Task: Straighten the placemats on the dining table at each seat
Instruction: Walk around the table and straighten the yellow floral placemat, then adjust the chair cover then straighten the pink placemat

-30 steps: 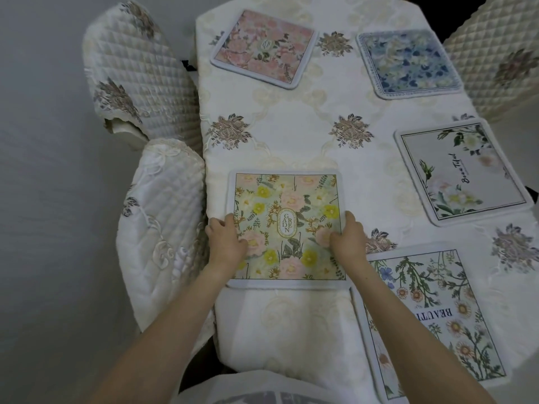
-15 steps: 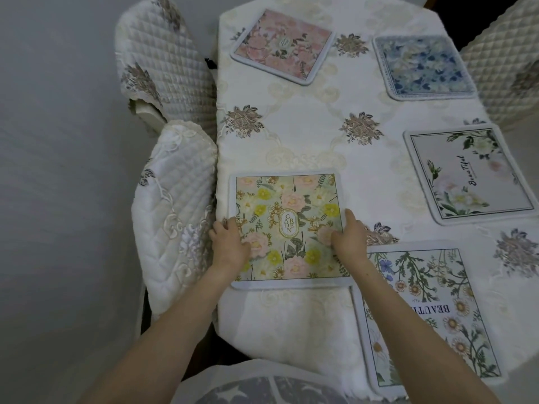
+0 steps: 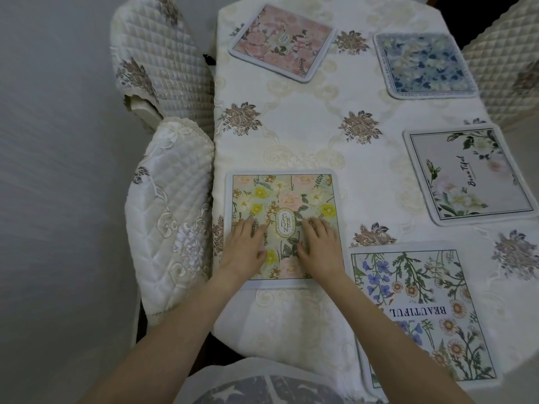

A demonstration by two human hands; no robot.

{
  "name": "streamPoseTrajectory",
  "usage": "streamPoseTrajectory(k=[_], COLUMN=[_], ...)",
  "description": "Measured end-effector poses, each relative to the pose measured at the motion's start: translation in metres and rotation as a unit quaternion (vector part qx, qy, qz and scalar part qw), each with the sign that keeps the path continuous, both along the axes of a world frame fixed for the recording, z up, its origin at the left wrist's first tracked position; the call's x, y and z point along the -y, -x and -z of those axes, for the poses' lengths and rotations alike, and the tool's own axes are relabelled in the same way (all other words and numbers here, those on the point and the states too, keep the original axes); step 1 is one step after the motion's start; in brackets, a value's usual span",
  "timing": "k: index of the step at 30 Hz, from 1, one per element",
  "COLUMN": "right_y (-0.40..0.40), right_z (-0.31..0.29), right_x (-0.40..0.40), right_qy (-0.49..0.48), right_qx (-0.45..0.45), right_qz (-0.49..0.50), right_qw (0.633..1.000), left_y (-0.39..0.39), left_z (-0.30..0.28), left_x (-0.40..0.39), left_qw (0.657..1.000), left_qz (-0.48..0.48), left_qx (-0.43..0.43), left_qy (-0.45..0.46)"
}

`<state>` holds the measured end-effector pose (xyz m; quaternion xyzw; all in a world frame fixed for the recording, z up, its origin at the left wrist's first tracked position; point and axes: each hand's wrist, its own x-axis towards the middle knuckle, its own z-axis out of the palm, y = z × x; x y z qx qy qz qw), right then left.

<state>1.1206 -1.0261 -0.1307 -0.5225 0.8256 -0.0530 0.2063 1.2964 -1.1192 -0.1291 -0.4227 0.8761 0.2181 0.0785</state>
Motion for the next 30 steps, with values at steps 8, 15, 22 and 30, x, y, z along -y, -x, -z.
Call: streamPoseTrajectory(k=[8, 15, 22, 30], right_y=[-0.001, -0.013, -0.044, -0.132], right_z=[-0.031, -0.090, -0.151, -0.154], right_x=[0.006, 0.001, -0.037, -0.110], right_qy=[0.076, 0.176, 0.229, 0.224], right_qx=[0.039, 0.021, -0.024, -0.089], right_qz=[0.055, 0.055, 0.093, 0.222], right_qw=[0.995, 0.983, 0.969, 0.945], left_y=[0.011, 0.005, -0.029, -0.089], left_z=[-0.030, -0.096, -0.146, -0.153], left_x=[0.006, 0.003, -0.011, -0.028], left_qw=[0.997, 0.985, 0.966, 0.938], left_qz=[-0.032, -0.003, 0.081, 0.227], left_qx=[-0.062, -0.146, -0.196, -0.211], left_qy=[0.029, 0.093, 0.148, 0.158])
